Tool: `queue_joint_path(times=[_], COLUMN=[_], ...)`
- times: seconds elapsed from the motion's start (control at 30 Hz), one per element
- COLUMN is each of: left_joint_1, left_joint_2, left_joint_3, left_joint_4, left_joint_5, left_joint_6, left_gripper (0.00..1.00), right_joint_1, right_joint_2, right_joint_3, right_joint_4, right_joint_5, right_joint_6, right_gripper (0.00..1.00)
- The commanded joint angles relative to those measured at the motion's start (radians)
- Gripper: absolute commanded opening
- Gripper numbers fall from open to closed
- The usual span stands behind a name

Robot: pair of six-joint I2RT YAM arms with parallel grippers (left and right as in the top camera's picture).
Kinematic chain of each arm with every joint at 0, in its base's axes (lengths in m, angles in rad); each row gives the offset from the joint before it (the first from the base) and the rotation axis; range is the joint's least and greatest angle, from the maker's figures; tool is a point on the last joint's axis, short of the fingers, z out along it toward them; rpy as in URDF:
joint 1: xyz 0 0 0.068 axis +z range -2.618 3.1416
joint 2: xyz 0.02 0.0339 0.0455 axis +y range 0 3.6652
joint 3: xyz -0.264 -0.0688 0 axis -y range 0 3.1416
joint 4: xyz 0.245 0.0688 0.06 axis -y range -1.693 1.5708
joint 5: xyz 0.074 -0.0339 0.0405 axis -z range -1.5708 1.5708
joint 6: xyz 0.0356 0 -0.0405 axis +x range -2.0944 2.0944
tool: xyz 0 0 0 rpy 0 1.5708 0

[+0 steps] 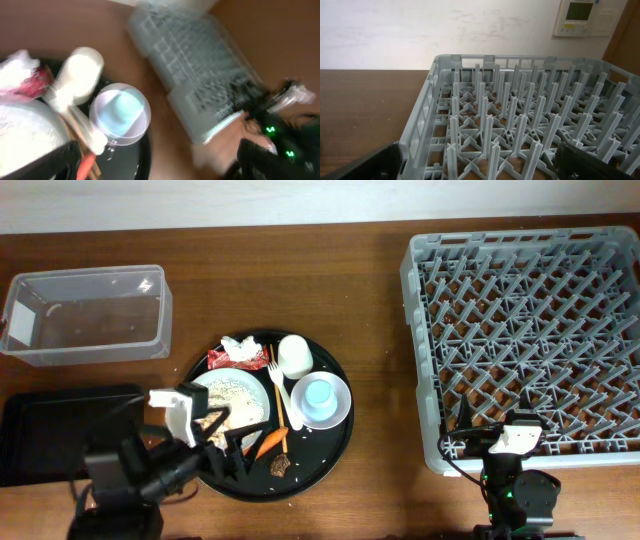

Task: Sort waste into correct bins and load items into the dishwasher rack
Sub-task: 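Reach left gripper to the rice plate rim and grasp it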

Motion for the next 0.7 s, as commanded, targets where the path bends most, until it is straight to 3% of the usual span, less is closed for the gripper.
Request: queue_joint_path(times=[0.0,0.33,0.4,0.53,0.67], left_joint_1=[-0.048,-0.089,-0.174,-0.349,-0.444], left_joint_2=[0.073,0.167,0.274,0.454,0.633], left_joint_3=[0.166,0.195,0.22,0.238,0.238], left_joint_4=[-0.134,-0.171,-0.217,-0.251,-0.158], left_joint_5=[-0.294,-0.265,-0.403,-0.674,-0.713], left_joint_6=[0.04,-0.021,-0.026,-0.173,-0.188], left_gripper=[0.99,0.99,0.99,0.99,0.99], right_joint_1=[-0.001,-0.001,-0.001,-0.001,-0.001], right_joint_2=[-0.006,-0.006,-0.006,-0.006,-0.006], right_joint_3=[-0.007,-0.007,-0.007,-0.007,-0.007], right_joint_4=[-0.004,-0.004,-0.004,-0.004,-0.004], right_joint_5=[0.002,0.002,0.002,0.002,0.002], right_joint_6=[-0.003,-0.003,-0.003,-0.003,-0.003], right_gripper=[0.99,0.99,0.99,0.99,0.99])
